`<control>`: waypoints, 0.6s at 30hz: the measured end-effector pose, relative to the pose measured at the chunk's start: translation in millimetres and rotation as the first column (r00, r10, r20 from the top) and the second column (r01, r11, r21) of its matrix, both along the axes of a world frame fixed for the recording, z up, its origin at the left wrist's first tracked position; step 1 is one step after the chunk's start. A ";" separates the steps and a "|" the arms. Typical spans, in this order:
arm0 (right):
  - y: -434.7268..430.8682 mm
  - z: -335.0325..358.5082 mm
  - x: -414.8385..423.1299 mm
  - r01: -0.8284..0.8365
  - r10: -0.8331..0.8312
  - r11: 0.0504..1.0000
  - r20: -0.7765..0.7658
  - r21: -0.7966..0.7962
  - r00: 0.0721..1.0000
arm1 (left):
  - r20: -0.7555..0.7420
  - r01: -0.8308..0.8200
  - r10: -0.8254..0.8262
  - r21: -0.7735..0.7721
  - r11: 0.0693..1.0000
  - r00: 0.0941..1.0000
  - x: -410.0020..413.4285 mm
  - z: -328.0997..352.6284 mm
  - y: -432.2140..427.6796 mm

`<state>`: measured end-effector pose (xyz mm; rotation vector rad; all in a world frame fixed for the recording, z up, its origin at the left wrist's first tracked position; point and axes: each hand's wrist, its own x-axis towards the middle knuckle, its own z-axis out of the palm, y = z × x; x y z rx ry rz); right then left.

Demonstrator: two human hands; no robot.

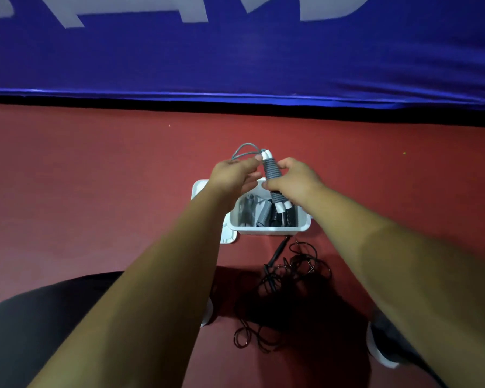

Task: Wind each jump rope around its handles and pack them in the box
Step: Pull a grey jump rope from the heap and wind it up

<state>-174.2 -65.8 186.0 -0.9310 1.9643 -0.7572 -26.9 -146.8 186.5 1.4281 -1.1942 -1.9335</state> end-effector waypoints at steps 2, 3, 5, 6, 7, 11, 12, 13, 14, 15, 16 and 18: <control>-7.8 -22.2 3.6 -0.027 0.027 0.999 -0.002 0.025 1.000 | 0.044 0.112 -0.112 0.007 0.994 0.993 0.2 -17.7 -0.8; -11.9 -35.0 5.1 -0.034 0.035 0.999 0.000 0.041 0.999 | 0.073 0.138 -0.139 0.016 0.990 0.988 -0.7 -28.8 -3.1; -17.8 -53.6 6.5 -0.034 0.033 0.997 0.013 0.076 0.999 | 0.120 0.144 -0.147 0.034 0.989 0.982 -4.4 -45.8 -7.7; -21.8 -64.3 6.2 -0.031 0.028 0.995 0.025 0.098 0.999 | 0.133 0.133 -0.137 0.041 0.990 0.982 -6.9 -56.4 -12.8; -25.3 -74.0 5.4 -0.032 0.027 0.992 0.046 0.119 0.999 | 0.144 0.119 -0.125 0.045 0.992 0.982 -9.9 -65.3 -17.6; -42.3 -110.9 1.7 -0.018 -0.007 0.984 0.141 0.175 0.990 | 0.183 0.029 -0.038 0.052 0.998 0.982 -17.7 -104.2 -37.1; -46.5 -118.6 0.5 0.008 -0.039 0.982 0.162 0.190 0.986 | 0.199 0.013 -0.021 0.041 0.999 0.980 -19.2 -112.0 -40.8; -50.8 -128.7 -0.1 0.035 -0.072 0.976 0.166 0.215 0.983 | 0.223 0.001 -0.007 0.029 1.000 0.975 -20.3 -121.4 -43.9; -53.5 -136.1 -1.1 0.061 -0.099 0.971 0.158 0.233 0.982 | 0.249 -0.009 0.005 0.011 1.000 0.968 -21.0 -130.3 -47.3; -54.7 -142.8 -0.6 0.079 -0.119 0.965 0.146 0.249 0.982 | 0.294 -0.011 0.011 -0.003 1.000 0.956 -20.5 -139.5 -49.9; -55.8 -152.3 -1.5 0.093 -0.129 0.963 0.128 0.254 0.983 | 0.335 -0.002 0.006 -0.012 1.000 0.942 -19.0 -153.2 -54.1; -53.9 -167.9 -1.4 0.118 -0.143 0.960 0.083 0.254 0.986 | 0.392 0.055 -0.039 -0.028 0.998 0.919 -16.0 -188.2 -63.5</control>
